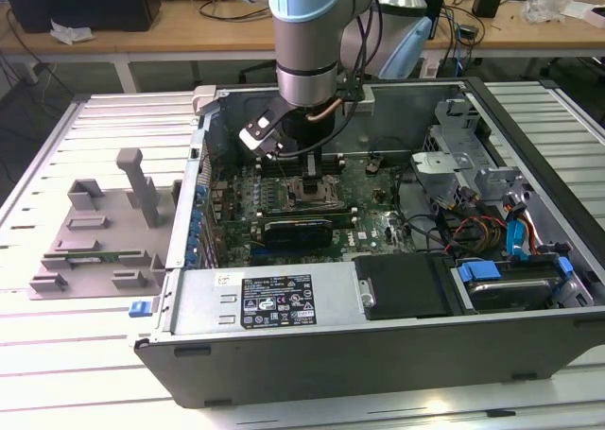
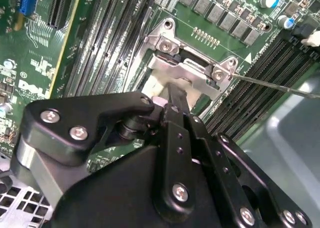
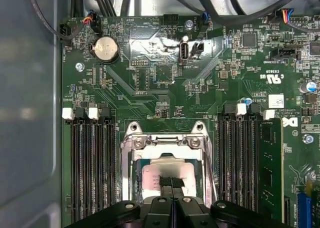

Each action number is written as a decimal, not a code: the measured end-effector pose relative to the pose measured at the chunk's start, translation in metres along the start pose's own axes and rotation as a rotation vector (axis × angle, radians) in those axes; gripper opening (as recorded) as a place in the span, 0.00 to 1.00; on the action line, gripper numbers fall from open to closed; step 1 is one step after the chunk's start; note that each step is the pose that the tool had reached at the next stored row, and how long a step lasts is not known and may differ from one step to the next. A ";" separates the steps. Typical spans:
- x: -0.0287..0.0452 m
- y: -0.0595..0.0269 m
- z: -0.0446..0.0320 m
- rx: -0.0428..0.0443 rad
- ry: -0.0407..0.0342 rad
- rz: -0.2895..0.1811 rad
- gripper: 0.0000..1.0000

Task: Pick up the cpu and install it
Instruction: 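Close the cpu cover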

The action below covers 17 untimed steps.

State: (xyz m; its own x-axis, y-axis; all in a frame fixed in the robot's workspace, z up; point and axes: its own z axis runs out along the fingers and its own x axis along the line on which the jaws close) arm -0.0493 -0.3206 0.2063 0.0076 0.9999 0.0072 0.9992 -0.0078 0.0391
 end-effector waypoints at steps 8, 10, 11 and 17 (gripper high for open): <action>0.0002 0.0086 0.0018 0.0008 -0.0006 0.000 0.11; 0.0003 0.0090 -0.0006 0.0015 -0.0002 0.000 0.11; 0.0002 0.0093 -0.0025 0.0026 -0.0008 -0.001 0.11; 0.0002 0.0098 -0.0070 0.0046 0.0009 -0.047 0.11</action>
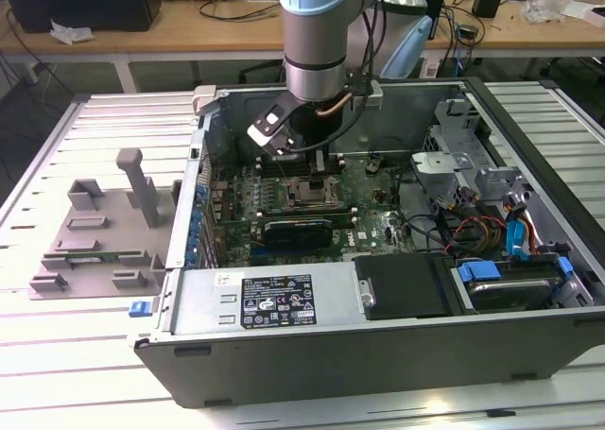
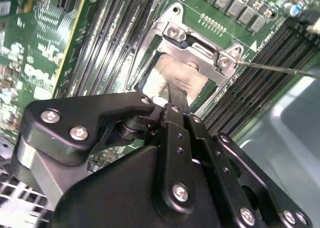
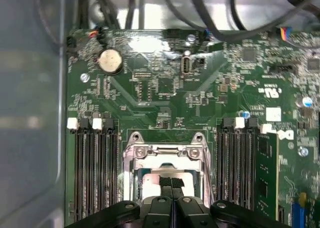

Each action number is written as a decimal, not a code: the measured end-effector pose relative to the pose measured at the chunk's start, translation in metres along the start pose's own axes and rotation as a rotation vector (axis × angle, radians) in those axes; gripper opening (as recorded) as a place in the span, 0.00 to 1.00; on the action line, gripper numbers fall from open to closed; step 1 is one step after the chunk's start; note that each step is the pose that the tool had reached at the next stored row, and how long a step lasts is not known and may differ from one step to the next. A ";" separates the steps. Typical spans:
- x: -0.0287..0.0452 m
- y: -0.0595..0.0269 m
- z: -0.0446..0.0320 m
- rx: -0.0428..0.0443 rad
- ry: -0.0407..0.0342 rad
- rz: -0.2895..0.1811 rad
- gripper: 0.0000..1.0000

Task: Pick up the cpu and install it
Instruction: 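Close the cpu cover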

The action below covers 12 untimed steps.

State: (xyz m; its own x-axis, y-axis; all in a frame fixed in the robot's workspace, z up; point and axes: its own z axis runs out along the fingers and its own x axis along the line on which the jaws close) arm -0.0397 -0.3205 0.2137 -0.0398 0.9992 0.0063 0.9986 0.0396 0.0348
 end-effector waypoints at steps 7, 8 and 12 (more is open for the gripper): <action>-0.0001 -0.0001 0.0008 0.0013 0.0044 -0.177 0.11; 0.0000 0.0000 0.0010 0.0014 0.0050 -0.208 0.11; 0.0000 -0.0001 0.0014 0.0020 0.0063 -0.284 0.11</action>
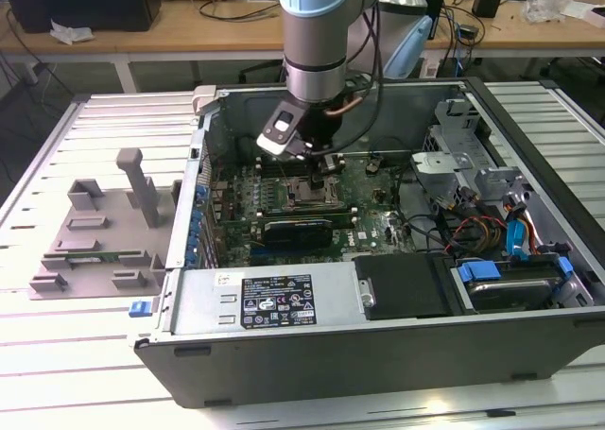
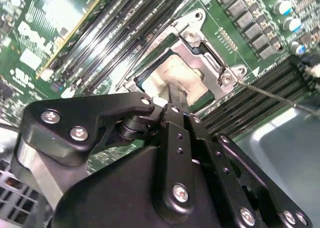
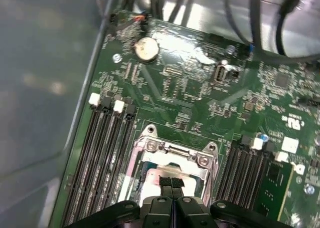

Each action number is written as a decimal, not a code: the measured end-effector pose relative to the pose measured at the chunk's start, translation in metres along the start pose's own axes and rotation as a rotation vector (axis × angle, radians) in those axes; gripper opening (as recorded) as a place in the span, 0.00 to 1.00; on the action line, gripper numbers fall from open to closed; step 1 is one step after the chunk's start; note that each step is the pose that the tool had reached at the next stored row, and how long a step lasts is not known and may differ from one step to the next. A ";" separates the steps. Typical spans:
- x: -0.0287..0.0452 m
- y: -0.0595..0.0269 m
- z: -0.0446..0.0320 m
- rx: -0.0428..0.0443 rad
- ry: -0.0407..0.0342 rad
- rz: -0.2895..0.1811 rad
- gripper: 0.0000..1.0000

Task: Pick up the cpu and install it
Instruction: 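Close the cpu cover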

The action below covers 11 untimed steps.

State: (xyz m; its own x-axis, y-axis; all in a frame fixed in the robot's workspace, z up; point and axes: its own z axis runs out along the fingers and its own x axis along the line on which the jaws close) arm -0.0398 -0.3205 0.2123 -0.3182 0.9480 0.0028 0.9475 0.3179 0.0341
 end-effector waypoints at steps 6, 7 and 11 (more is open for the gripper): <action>0.0000 0.0000 0.0008 0.0011 0.0027 -0.141 0.11; 0.0000 0.0000 0.0009 0.0012 0.0031 -0.158 0.11; 0.0000 -0.0001 0.0014 0.0019 0.0047 -0.244 0.11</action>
State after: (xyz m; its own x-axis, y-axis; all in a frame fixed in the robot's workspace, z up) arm -0.0398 -0.3205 0.2109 -0.5379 0.8430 -0.0007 0.8426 0.5376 0.0324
